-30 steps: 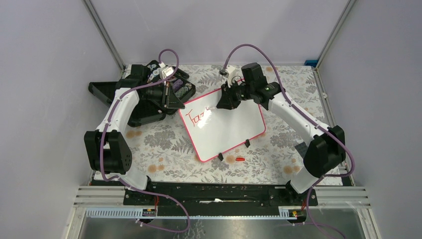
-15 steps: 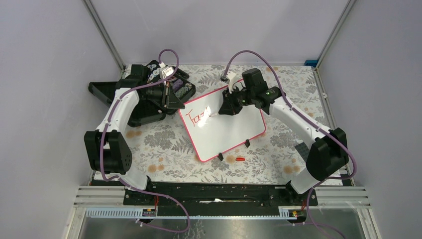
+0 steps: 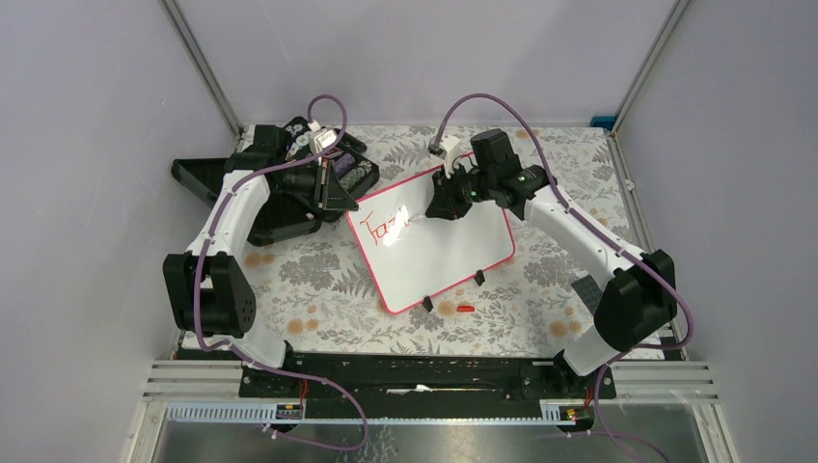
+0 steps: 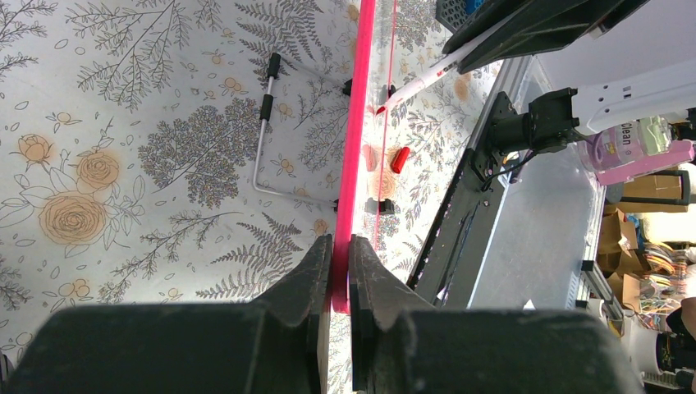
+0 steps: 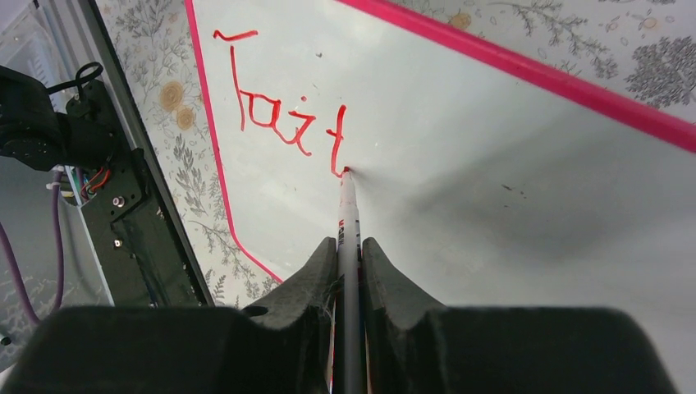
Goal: Write a sentence on the whiteboard
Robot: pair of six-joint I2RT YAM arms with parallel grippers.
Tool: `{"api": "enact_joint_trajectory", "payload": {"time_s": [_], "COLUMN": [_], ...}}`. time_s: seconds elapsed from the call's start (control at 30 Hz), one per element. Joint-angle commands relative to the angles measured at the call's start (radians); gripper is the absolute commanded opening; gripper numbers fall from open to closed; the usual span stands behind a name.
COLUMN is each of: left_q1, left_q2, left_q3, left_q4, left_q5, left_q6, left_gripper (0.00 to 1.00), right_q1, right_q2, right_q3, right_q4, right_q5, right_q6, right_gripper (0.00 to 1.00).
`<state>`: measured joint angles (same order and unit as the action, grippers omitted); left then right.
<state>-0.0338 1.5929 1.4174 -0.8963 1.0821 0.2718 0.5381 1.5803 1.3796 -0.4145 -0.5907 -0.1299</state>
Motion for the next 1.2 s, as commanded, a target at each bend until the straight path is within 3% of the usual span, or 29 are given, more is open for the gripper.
{"api": "enact_joint_trajectory", "payload": {"time_s": [0.0, 0.8, 1.17], "left_q1": [-0.012, -0.013, -0.014], "left_q2": [-0.012, -0.014, -0.010], "left_q3": [-0.004, -0.004, -0.005], "left_q4": [0.004, 0.004, 0.004], "left_q5": [-0.010, -0.003, -0.010], "left_q6": [0.004, 0.006, 0.010], "left_gripper": [0.00, 0.00, 0.00], "right_q1": [-0.008, -0.023, -0.023], "right_q2": [-0.024, 0.068, 0.052], "right_q3": [0.076, 0.215, 0.157], "right_q4": [0.002, 0.002, 0.003], "right_q5": [0.009, 0.021, 0.021], "right_q6": [-0.018, -0.001, -0.016], "right_gripper": [0.00, 0.00, 0.00]}}
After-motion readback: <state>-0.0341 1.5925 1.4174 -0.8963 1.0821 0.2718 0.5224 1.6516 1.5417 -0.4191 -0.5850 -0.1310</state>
